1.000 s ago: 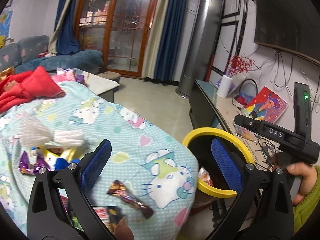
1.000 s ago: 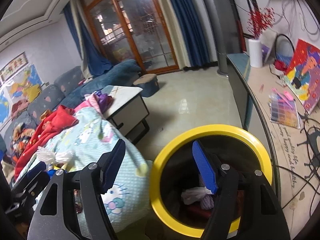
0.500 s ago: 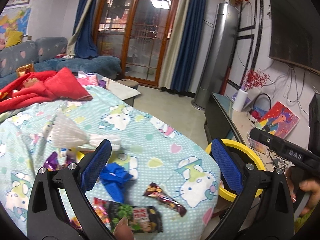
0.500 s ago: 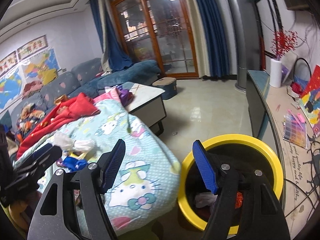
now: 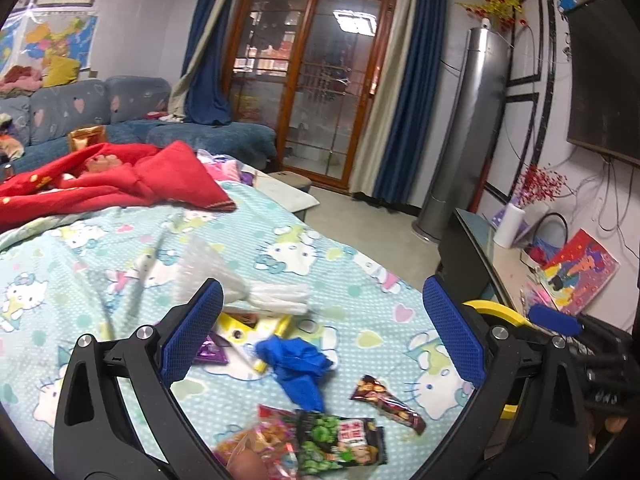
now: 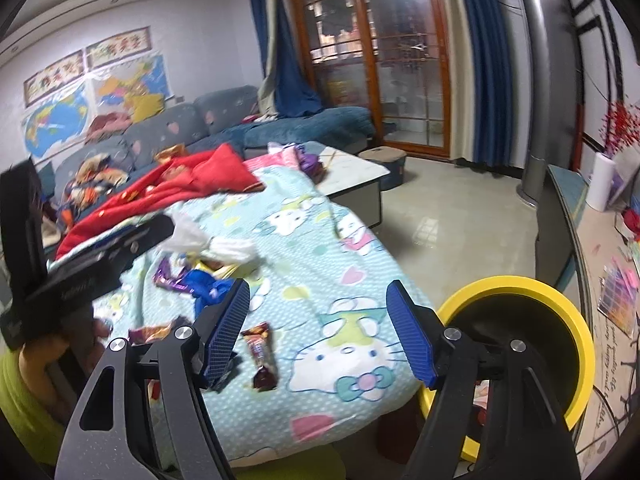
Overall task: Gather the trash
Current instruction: 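Move both tools back over the remaining wrappers on the bed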
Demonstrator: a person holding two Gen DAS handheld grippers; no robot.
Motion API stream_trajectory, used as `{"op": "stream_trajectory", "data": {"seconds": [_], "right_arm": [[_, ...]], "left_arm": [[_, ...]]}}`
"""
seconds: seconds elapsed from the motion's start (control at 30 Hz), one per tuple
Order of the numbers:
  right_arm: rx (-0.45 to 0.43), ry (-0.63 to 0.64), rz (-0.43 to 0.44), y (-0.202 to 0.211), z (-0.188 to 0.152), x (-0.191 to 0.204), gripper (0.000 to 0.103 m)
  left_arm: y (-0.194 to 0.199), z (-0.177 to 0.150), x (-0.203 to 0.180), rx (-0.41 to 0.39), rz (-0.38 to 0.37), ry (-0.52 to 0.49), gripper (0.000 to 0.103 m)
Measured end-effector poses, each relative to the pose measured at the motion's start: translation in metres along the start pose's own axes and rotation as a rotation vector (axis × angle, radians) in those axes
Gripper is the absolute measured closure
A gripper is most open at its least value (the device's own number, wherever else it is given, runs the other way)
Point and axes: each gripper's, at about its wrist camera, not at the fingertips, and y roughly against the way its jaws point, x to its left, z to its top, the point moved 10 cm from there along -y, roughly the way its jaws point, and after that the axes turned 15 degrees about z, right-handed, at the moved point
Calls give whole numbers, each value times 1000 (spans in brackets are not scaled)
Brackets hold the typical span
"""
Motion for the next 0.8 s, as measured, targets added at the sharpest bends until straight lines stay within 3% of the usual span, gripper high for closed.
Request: {"op": "stream_trajectory", "data": {"seconds": [0.47,0.8], "right_arm": [[106,125,108,-25,-24,54,35],[212,210,168,-47,-52,88,35]], "left_arm": [[-16,1,66,24,117,83,11],[-34,-15,107,100,194,97,11]]}}
